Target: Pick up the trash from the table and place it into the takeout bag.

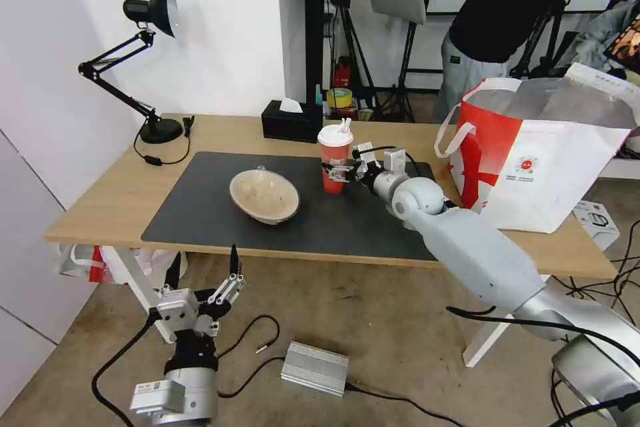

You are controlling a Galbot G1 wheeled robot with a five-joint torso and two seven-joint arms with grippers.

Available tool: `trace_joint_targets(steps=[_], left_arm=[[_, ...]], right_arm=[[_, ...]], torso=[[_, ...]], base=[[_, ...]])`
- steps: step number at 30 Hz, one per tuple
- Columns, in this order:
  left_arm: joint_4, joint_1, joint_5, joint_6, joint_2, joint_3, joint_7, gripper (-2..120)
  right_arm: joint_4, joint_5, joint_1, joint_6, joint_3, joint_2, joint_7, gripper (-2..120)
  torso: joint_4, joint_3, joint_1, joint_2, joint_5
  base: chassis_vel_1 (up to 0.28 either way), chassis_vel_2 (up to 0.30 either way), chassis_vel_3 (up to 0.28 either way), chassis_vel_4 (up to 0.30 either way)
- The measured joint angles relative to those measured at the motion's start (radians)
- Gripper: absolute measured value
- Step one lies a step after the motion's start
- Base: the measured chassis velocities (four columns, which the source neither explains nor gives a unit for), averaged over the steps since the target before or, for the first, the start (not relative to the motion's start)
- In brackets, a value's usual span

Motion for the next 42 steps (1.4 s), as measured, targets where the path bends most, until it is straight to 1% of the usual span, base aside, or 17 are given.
trace_joint_targets(steps=[6, 37, 40, 42], left_arm=[[0.005, -0.002, 0.000, 0.000, -0.002, 0.003, 0.000, 100], [0.003, 0.009, 0.003, -0.005, 0.001, 0.006, 0.001, 100], [0.004, 0.010, 0.003, -0.006, 0.001, 0.007, 0.001, 100], [0.005, 0.011, 0.003, -0.009, 0.001, 0.007, 0.001, 100]], right_arm=[[-0.007, -0.018, 0.005, -0.001, 0.000, 0.003, -0.015, 100], [-0.061, -0.017, 0.039, 0.010, -0.011, 0.040, -0.073, 100], [-0.070, -0.017, 0.039, 0.017, -0.011, 0.043, -0.076, 97], [-0.076, -0.017, 0.039, 0.030, -0.013, 0.044, -0.077, 92]], torso=[[0.0000, 0.000, 0.000, 0.000, 0.0000], [0.0000, 0.000, 0.000, 0.000, 0.0000], [0.0001, 0.000, 0.000, 0.000, 0.0000], [0.0000, 0.000, 0.000, 0.000, 0.0000]], base=[[0.000, 0.000, 0.000, 0.000], [0.000, 0.000, 0.000, 0.000], [0.000, 0.000, 0.000, 0.000], [0.000, 0.000, 0.000, 0.000]])
